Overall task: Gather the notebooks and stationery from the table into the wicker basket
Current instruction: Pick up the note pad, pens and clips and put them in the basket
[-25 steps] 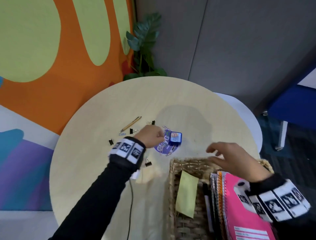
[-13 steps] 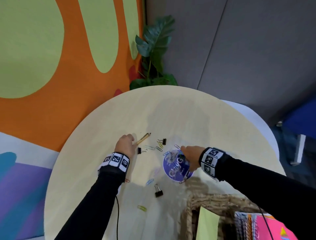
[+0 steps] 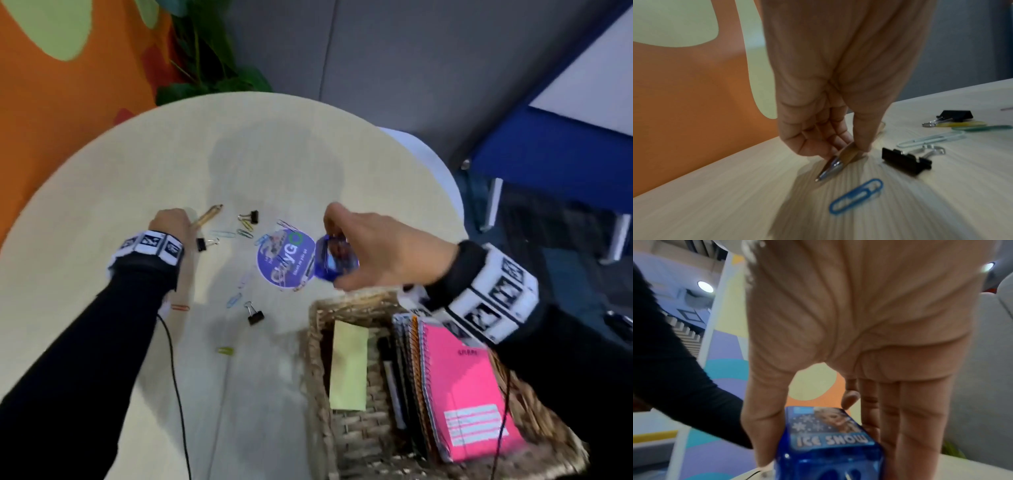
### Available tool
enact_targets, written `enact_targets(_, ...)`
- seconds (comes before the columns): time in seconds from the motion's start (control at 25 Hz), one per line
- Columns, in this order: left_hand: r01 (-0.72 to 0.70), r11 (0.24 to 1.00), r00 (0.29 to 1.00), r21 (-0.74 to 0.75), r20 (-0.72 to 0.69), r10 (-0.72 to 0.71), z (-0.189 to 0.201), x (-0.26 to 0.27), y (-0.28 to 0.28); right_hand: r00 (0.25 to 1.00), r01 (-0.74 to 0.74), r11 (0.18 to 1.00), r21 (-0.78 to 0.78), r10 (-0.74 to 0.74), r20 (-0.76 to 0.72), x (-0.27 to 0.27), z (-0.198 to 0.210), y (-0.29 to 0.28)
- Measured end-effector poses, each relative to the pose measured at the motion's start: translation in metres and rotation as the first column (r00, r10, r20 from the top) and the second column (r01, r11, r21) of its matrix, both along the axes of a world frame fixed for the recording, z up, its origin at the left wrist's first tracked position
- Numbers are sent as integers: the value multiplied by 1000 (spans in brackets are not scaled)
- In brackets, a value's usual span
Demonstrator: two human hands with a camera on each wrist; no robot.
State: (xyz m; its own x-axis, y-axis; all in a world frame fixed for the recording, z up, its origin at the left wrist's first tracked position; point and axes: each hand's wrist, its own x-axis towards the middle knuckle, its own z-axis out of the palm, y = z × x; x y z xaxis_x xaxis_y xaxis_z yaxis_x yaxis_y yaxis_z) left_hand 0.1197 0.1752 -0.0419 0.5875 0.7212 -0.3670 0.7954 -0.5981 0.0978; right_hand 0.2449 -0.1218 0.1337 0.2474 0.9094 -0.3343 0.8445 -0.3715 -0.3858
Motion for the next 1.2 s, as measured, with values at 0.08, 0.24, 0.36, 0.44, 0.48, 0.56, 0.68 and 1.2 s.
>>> enact_targets(0.08,-39,999,999,5,26,38,13,0,-2,997,-49,996,-73,45,-57,-29,-1,-45)
enact_targets(0.24,-105,994,960,28,265,94,64,-7,-23,994,-106,925,-364,98,-41,-79,-51,-106)
enact_targets(0.36,-107,994,876,-26,471,107,111,-27,-67,989,-143,869,-474,147,-29,-102,-84,-121)
enact_targets(0.44,-83,993,827,-79,550,113,132,-44,-103,972,-217,834,-507,235,-28,-114,-98,-121)
enact_targets(0.48,-65,991,810,-117,574,121,139,-54,-122,964,-234,822,-519,264,-18,-121,-105,-121)
enact_targets(0.56,-19,979,784,-204,604,141,145,-71,-158,961,-234,805,-545,278,-2,-129,-115,-121)
enact_targets(0.68,82,919,757,-386,624,195,150,-88,-213,950,-244,771,-589,312,14,-131,-119,-120)
enact_targets(1.2,476,711,859,-518,103,-501,105,-2,-366,801,597,801,-45,-598,-15,-69,-47,-273)
